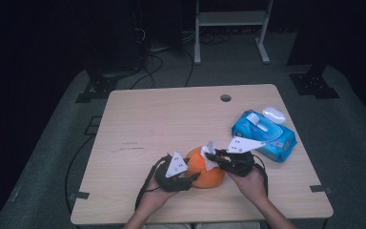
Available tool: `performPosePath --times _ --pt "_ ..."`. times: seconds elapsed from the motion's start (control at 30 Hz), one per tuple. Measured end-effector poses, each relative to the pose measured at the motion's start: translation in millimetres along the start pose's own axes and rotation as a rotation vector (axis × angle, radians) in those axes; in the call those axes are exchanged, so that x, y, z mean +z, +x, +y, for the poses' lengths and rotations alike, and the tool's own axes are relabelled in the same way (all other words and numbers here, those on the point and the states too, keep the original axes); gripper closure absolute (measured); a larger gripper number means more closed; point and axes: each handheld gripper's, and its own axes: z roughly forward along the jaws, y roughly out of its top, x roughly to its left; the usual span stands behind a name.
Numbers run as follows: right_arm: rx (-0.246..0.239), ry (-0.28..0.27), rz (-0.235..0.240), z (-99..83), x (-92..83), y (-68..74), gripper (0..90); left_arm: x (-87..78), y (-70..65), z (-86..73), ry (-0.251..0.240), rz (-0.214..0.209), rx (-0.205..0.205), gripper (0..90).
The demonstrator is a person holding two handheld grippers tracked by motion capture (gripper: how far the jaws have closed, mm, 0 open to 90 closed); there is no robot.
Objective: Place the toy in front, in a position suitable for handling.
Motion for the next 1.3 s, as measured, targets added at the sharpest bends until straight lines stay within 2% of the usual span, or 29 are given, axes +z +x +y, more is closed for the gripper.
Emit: performPosePath --times 0.07,0.13,0.2,0.23,0.3,0.37,0.47,0.53,0.57,0.67,0.73,0.8,0.83,0.93,1.0,1.1,1.13,1.17,1.2,1.23,1.3 --pt "-0.019 -0.012 0.042 2.4 3.8 10.1 77.9 1.4 -3.4 -0.1 0.016 0.004 0.031 42.5" --pt "-0.024 -0.018 0.086 3.1 11.1 19.8 77.9 3.3 -6.2 -1.8 0.033 0.008 0.046 42.4" --pt "-0.049 -0.006 0.09 2.4 16.3 23.9 77.9 3.3 -4.7 -4.5 0.035 0.008 0.045 42.6" --pt "-0.045 -0.004 0.088 1.9 15.7 21.7 78.0 2.6 -2.8 -5.4 0.028 0.001 0.025 42.9" --pt "-0.023 -0.005 0.066 1.2 11.2 14.3 78.0 2.8 0.4 -6.6 0.029 -0.002 0.01 43.3" --pt "-0.011 0.001 0.013 -2.3 4.1 1.7 78.0 3.6 4.5 -10.4 0.026 -0.009 -0.022 43.5" --pt "0.062 0.019 -0.041 -16.0 -9.5 -23.7 78.0 3.4 11.6 -14.9 0.032 -0.019 -0.056 43.5" --pt "0.108 0.018 -0.035 -22.8 -14.2 -31.9 77.9 3.6 13.3 -15.3 0.026 -0.029 -0.067 42.7" --pt "0.109 0.021 -0.031 -24.1 -14.2 -31.5 77.9 3.3 13.3 -14.4 0.023 -0.032 -0.062 40.8" --pt "0.077 0.029 -0.028 -23.0 -9.2 -26.2 77.9 -0.7 14.0 -10.1 -0.03 -0.039 -0.042 26.4" --pt "0.074 0.028 -0.019 -21.6 -4.9 -24.4 77.8 1.1 12.7 -7.4 -0.032 -0.049 -0.032 20.3" --pt "0.061 0.032 -0.027 -19.2 -2.0 -22.7 77.7 6.8 8.3 -8.5 0.001 -0.026 0.002 18.9" --pt "0.061 0.029 -0.027 -18.3 -1.2 -21.7 77.7 8.9 7.5 -9.8 0.003 -0.024 0.004 18.8" --pt "0.033 0.028 -0.018 -15.0 -1.3 -13.3 77.7 9.8 11.0 -11.9 0.01 -0.02 -0.014 20.8" --pt "0.019 0.019 0.025 -12.1 -1.4 -4.9 77.7 10.9 13.1 -12.7 0.006 -0.008 -0.042 22.8" --pt "-0.061 0.04 0.108 -7.9 5.8 22.4 77.7 11.7 14.6 -13.7 0.004 -0.006 -0.062 23.3" --pt "-0.101 0.06 0.108 -7.4 8.0 30.3 77.7 11.2 15.1 -13.7 0.008 -0.008 -0.055 23.3" --pt "-0.141 0.074 0.087 -7.3 8.9 35.0 77.8 10.9 14.5 -13.8 0.005 -0.007 -0.055 23.2" --pt "-0.142 0.078 0.081 -7.5 8.2 33.5 77.8 10.5 14.0 -14.2 -0.001 -0.008 -0.061 23.2" --pt "-0.111 0.07 0.082 -8.2 6.4 27.5 77.9 9.9 14.1 -14.3 -0.005 -0.011 -0.059 23.0" --pt "-0.062 0.055 0.049 -11.0 -0.5 11.7 77.9 9.0 14.3 -14.2 -0.007 -0.019 -0.041 20.9"
